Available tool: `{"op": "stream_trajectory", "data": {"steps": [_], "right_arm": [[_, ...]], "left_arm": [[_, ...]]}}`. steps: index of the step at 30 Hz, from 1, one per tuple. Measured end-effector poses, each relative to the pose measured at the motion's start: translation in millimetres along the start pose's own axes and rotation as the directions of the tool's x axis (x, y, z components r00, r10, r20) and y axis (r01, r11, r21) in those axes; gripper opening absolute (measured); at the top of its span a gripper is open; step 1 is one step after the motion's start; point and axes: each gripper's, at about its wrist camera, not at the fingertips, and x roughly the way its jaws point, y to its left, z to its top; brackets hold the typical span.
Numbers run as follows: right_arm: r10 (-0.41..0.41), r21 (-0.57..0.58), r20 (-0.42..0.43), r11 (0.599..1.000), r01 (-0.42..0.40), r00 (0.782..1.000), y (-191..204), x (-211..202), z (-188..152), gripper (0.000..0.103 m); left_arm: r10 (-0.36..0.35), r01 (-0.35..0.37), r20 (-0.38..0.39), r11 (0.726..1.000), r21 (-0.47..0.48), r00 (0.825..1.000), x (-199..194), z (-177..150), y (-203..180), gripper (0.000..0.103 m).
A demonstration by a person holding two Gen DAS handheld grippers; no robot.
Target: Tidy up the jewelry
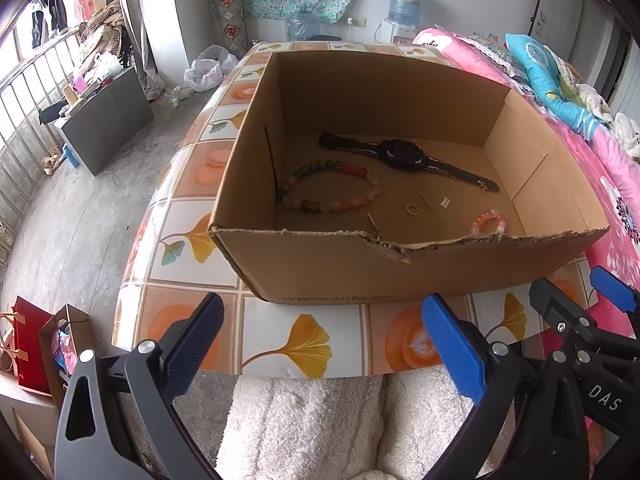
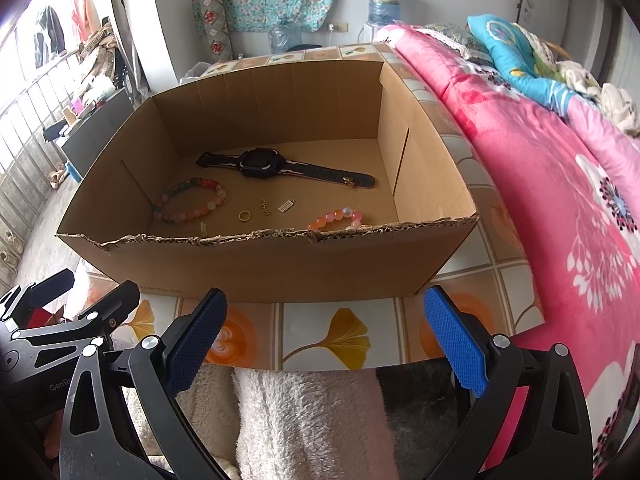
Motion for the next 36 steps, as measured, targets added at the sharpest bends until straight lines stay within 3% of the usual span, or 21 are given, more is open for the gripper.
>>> {"op": "stream_trajectory", "data": {"steps": [23,36], "right_arm": [[-0.006,0.004,-0.007,1.0,0.006,1.0,-2.0,0.2,-0.4,0.095],[0.009,0.036,-0.064,0.999,-0.007,0.998,-4.2,16.1,6.6,0.095]], "left_arm": [[-0.009,0.009,-0.013,1.0,0.001,1.0,2.3,0.4,-2.1,0.097],[-0.068,0.067,-0.142,0.998,-0.013,0.988,27.7,16.1,-1.7,0.097]]}}
